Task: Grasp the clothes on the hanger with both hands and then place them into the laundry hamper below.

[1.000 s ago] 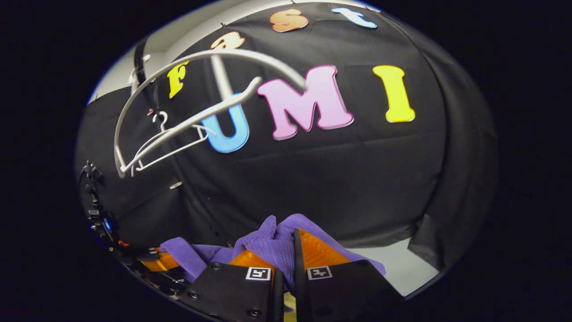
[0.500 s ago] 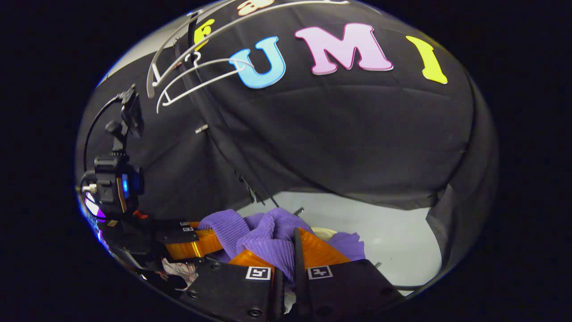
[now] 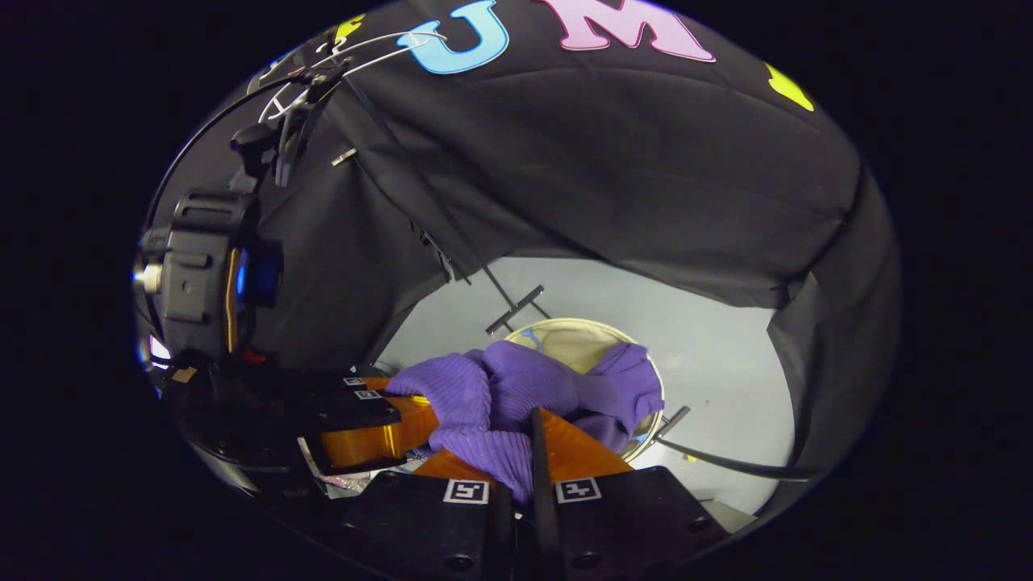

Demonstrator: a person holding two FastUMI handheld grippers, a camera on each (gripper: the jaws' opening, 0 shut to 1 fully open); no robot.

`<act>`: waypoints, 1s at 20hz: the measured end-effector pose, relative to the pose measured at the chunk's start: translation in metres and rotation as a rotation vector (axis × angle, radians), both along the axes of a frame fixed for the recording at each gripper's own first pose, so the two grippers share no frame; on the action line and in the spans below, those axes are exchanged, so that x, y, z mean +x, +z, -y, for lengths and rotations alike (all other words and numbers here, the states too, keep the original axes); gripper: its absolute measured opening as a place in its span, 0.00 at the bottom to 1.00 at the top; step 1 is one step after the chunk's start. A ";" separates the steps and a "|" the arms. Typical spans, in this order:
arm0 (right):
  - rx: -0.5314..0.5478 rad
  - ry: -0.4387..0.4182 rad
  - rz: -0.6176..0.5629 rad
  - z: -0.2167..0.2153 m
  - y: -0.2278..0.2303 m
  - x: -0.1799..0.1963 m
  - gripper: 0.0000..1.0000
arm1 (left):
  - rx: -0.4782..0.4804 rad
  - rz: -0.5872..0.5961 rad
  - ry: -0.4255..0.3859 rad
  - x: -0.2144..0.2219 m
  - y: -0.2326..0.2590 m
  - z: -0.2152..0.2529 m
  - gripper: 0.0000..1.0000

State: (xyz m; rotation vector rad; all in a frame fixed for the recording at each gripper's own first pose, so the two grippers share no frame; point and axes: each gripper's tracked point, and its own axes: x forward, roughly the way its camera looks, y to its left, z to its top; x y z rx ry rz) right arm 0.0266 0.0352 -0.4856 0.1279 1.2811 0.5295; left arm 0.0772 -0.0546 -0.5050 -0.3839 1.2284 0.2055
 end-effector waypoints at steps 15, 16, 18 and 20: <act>-0.056 -0.015 -0.089 0.017 -0.025 -0.014 0.15 | -0.037 -0.129 0.089 -0.026 -0.024 -0.002 0.06; -0.059 -0.019 -0.084 0.017 -0.024 -0.011 0.15 | -0.038 -0.130 0.088 -0.025 -0.023 -0.002 0.06; -0.067 -0.023 -0.079 0.019 -0.027 -0.012 0.15 | -0.029 -0.139 0.088 -0.025 -0.025 -0.003 0.07; -0.068 -0.026 -0.082 0.020 -0.026 -0.013 0.16 | -0.027 -0.145 0.087 -0.024 -0.025 0.000 0.07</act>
